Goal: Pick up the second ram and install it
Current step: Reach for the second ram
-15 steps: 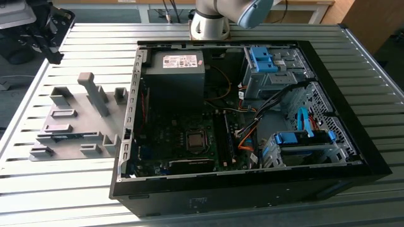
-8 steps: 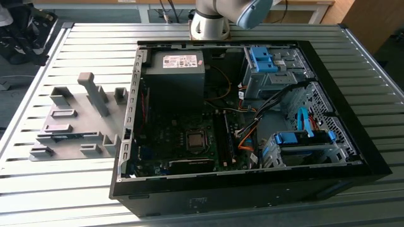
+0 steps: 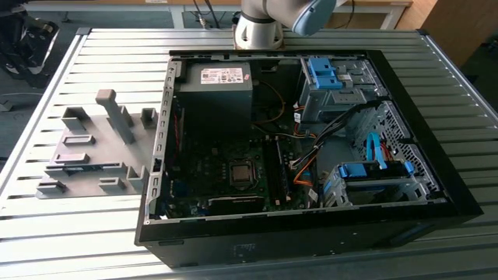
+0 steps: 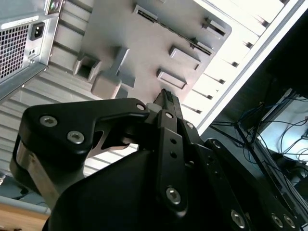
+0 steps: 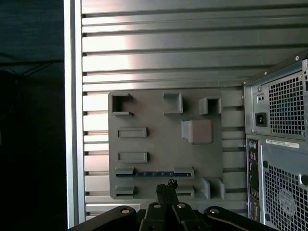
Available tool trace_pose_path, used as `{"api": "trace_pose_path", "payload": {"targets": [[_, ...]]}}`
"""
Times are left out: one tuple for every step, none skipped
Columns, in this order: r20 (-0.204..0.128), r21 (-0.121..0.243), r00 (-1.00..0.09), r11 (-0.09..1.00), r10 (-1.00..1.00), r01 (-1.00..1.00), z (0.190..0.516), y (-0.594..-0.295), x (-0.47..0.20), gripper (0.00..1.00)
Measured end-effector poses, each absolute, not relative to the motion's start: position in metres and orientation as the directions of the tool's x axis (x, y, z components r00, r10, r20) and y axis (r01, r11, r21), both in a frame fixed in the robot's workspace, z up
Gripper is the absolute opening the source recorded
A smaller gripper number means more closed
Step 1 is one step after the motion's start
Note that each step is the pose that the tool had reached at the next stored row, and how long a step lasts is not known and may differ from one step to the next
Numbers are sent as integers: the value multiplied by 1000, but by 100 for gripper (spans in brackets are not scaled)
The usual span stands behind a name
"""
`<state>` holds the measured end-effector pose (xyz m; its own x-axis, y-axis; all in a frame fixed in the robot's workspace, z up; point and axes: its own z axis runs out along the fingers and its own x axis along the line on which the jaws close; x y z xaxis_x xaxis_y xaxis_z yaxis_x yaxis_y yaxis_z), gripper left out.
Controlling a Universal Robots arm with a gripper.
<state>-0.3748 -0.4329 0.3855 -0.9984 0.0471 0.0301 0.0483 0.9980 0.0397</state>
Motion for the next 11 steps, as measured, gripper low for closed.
{"api": "trace_pose_path", "payload": {"targets": [[30,40,-999,998,45,46,385,-434,-376,11],[30,40,-999,998,43,44,385,-435,-377,11],[30,40,-999,998,41,42,385,-435,-379,11],[30,40,-999,998,40,41,385,-436,-383,11],[30,40,-999,998,40,41,384,-436,-387,11],[30,40,-999,998,40,41,384,-437,-391,11],[30,40,-999,998,39,41,384,-438,-394,11],[30,40,-999,998,39,40,384,-440,-396,11],[30,40,-999,998,39,40,384,-442,-397,11],[30,40,-999,998,38,40,383,-445,-398,11],[30,40,-999,998,38,39,383,-447,-398,11]]}}
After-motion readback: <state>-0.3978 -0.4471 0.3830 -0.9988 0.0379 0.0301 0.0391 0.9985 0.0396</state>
